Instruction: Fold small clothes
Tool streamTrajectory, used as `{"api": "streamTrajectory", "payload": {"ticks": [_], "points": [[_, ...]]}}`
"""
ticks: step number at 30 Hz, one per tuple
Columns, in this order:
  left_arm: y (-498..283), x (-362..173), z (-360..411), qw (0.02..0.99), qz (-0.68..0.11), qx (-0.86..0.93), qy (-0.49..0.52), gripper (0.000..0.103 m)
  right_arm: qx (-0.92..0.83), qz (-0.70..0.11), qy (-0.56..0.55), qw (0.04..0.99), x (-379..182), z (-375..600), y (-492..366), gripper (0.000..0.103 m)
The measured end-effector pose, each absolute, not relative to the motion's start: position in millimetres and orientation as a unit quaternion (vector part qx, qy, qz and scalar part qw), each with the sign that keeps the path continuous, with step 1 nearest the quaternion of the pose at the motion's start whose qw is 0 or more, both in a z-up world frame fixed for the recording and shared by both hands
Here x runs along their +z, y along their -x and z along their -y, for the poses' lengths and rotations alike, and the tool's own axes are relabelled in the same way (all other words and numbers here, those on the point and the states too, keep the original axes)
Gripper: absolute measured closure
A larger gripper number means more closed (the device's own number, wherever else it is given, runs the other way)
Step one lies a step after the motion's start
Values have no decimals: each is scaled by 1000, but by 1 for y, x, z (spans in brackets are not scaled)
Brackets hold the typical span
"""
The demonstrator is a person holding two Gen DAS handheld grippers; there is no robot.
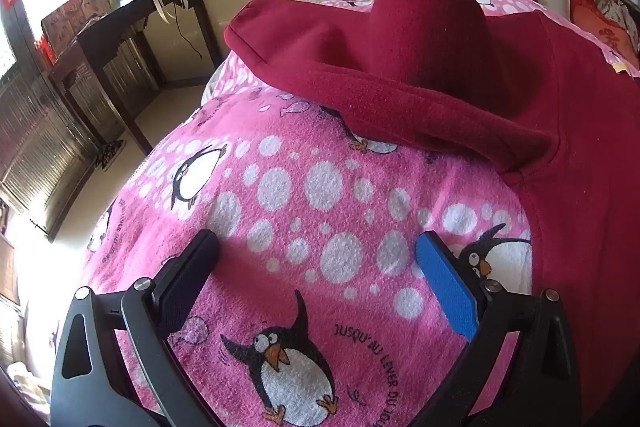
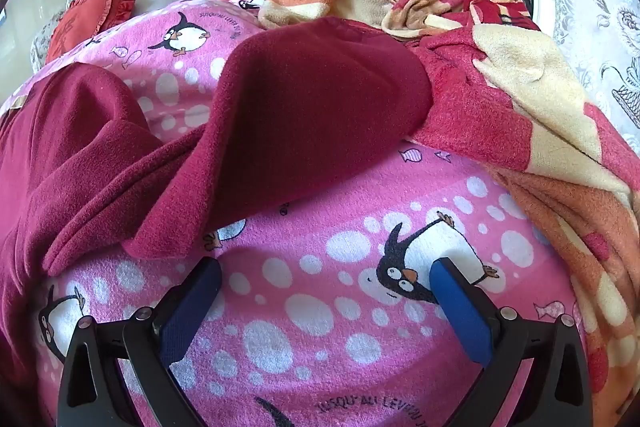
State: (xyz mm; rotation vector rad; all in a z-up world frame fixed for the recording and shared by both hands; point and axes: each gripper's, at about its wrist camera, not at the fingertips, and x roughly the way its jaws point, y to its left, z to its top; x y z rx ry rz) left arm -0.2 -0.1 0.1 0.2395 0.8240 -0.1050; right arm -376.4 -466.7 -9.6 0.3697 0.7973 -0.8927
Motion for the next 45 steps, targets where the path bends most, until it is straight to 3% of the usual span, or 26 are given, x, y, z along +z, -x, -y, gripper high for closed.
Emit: {"api": "streamTrajectory", "payload": {"ticks": [23, 29, 36, 45], "points": [[1, 0, 0, 907, -401, -51, -116, 3, -400, -398, -171, 808, 1, 462, 380, 0], [1, 0, 0, 907, -401, -51, -117, 3, -378, -413, -106, 822, 50, 412, 411, 0], [1, 1, 0, 905, -405, -51, -117, 3, -262, -386, -147, 872, 112, 338, 423, 0], [18, 26, -9, 894, -420, -85, -131, 3, -153, -383, -135, 901, 119, 259, 360, 0]]}}
